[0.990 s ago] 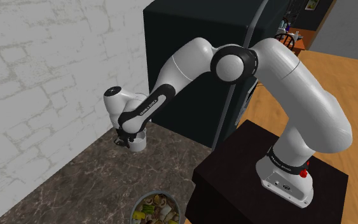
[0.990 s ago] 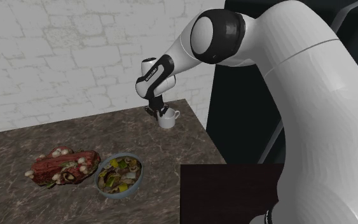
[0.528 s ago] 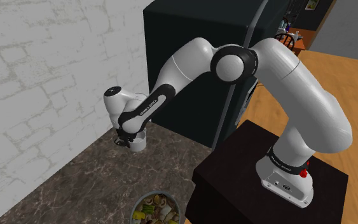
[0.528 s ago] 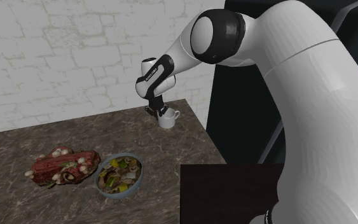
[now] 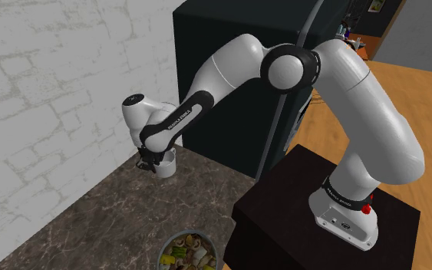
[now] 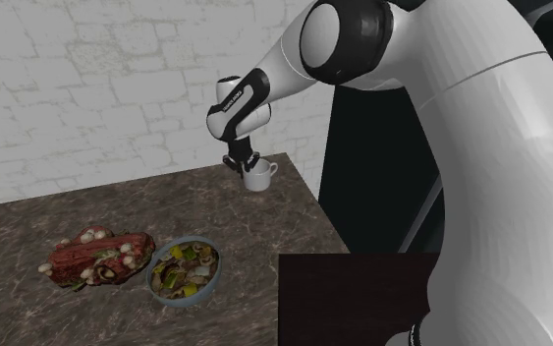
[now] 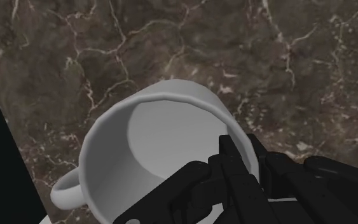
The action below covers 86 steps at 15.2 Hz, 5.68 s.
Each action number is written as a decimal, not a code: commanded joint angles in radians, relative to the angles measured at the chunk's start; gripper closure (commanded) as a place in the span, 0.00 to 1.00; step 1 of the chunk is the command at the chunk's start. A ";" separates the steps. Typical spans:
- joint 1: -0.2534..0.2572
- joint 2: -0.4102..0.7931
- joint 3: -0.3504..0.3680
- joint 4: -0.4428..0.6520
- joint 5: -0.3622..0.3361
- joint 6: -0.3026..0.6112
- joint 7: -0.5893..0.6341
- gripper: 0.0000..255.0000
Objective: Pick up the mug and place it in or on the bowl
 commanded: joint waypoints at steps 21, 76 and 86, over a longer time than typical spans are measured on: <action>-0.032 -0.194 0.049 -0.023 0.054 -0.169 -0.031 1.00; 0.334 -0.437 0.203 -0.634 0.000 0.156 0.636 1.00; 0.314 -0.489 0.231 -0.630 0.040 0.106 0.610 0.00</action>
